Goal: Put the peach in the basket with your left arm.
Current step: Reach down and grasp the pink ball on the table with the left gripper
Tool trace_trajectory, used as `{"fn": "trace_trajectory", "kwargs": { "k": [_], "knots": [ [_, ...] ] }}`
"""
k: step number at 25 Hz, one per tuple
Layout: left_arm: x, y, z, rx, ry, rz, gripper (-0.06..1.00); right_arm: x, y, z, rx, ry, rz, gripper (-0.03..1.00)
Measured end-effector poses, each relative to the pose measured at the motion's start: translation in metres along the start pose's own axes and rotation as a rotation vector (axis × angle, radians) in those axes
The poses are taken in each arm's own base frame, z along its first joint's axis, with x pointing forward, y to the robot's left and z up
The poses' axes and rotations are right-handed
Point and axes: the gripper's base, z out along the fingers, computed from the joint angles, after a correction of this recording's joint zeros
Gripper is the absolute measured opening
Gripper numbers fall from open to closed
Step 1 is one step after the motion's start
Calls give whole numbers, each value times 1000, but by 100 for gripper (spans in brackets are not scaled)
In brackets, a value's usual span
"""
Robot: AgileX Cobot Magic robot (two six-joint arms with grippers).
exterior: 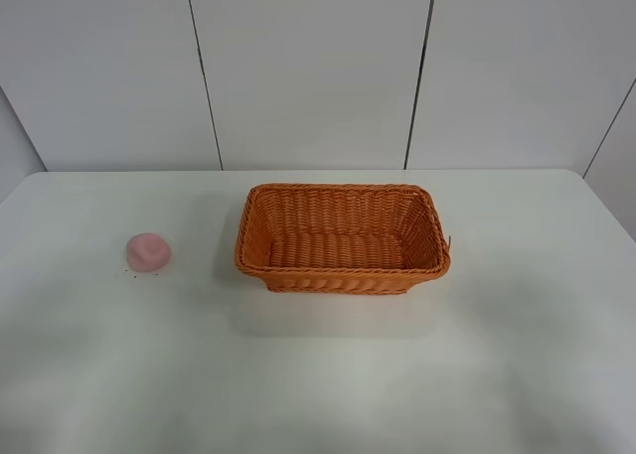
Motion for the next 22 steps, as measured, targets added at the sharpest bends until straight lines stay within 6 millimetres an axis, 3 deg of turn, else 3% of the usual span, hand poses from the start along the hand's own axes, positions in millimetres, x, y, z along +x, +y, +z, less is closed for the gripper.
{"fn": "trace_trajectory", "kwargs": {
  "k": [14,17,22],
  "knots": [
    [-5,0,-4,-2,-38,4,84,0,0,0,0,0,0,69],
    [-19,0,-8,0,-41,4,84,0,0,0,0,0,0,69],
    [-64,0,10,31,122,-26,84,0,0,0,0,0,0,69]
  ]
}}
